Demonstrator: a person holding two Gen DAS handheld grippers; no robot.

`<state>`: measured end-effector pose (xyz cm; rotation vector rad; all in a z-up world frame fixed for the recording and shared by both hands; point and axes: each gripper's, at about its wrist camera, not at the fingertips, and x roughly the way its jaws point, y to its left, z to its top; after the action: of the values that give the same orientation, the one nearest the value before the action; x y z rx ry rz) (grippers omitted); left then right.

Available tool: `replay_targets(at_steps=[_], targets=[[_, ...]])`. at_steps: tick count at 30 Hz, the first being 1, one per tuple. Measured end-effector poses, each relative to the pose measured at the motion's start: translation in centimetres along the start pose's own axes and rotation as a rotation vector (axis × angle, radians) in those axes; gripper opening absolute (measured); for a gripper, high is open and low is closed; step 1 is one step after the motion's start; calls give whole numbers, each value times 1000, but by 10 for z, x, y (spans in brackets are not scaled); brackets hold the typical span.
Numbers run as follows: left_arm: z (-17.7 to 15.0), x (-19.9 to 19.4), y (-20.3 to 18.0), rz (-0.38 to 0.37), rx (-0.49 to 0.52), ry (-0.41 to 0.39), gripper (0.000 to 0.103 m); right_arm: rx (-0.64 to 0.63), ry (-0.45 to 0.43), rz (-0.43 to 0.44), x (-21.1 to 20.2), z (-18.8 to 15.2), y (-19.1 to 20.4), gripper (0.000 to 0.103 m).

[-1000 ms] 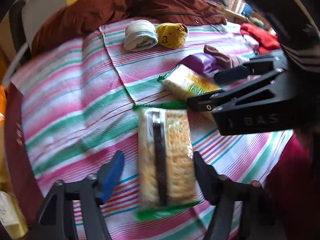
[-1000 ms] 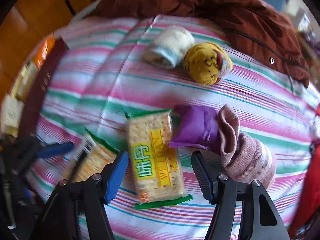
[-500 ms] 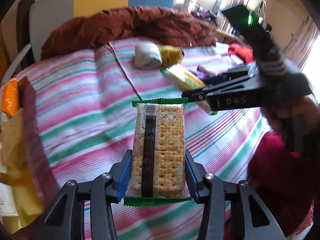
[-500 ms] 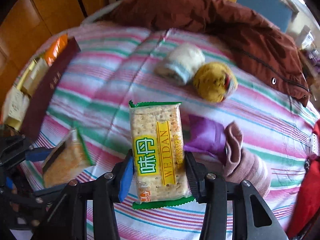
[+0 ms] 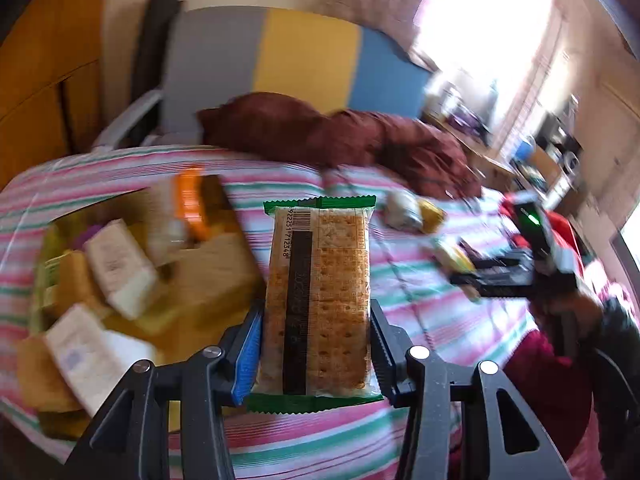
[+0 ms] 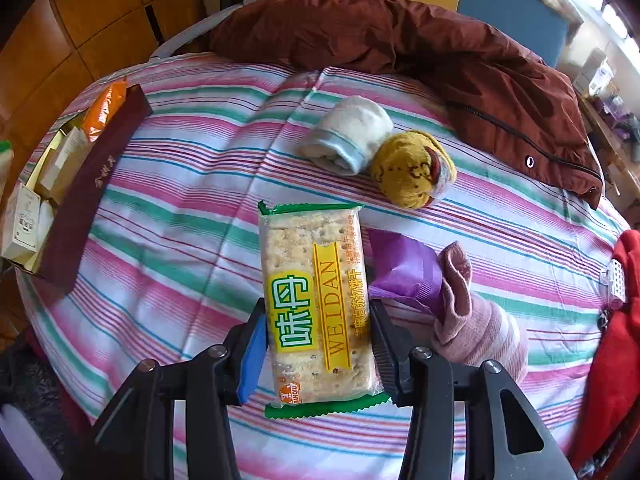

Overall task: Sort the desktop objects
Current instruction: 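Carry both cracker packets over the gold tray and open both grippers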

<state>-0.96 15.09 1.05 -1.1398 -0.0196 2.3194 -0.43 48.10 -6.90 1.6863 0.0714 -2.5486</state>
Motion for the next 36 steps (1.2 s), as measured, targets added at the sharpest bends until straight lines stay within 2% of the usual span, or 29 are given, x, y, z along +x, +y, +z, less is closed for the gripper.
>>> replay_targets(at_steps=[7, 11, 16, 21, 30, 32, 34, 36], targets=[[3, -23, 69, 73, -121, -53, 49, -73, -58, 68, -25, 17, 61, 48], [8, -31, 103, 130, -156, -67, 49, -127, -89, 138, -35, 32, 110, 48], [14, -36, 141, 200, -188, -81, 49, -174, -114, 266, -37, 52, 177, 48], [17, -34, 175, 262, -224, -81, 49, -198, -118, 342, -31, 69, 234, 48], [4, -17, 200, 318, -260, -36, 49, -198, -114, 395, -15, 83, 296, 48], [1, -17, 198, 330, -254, -38, 51, -197, -115, 395, -12, 83, 302, 50], [-1, -20, 194, 338, -243, -52, 59, -179, -115, 390, -7, 84, 305, 51], [-1, -23, 191, 348, -232, -61, 59, -160, -113, 400, -3, 84, 305, 51]])
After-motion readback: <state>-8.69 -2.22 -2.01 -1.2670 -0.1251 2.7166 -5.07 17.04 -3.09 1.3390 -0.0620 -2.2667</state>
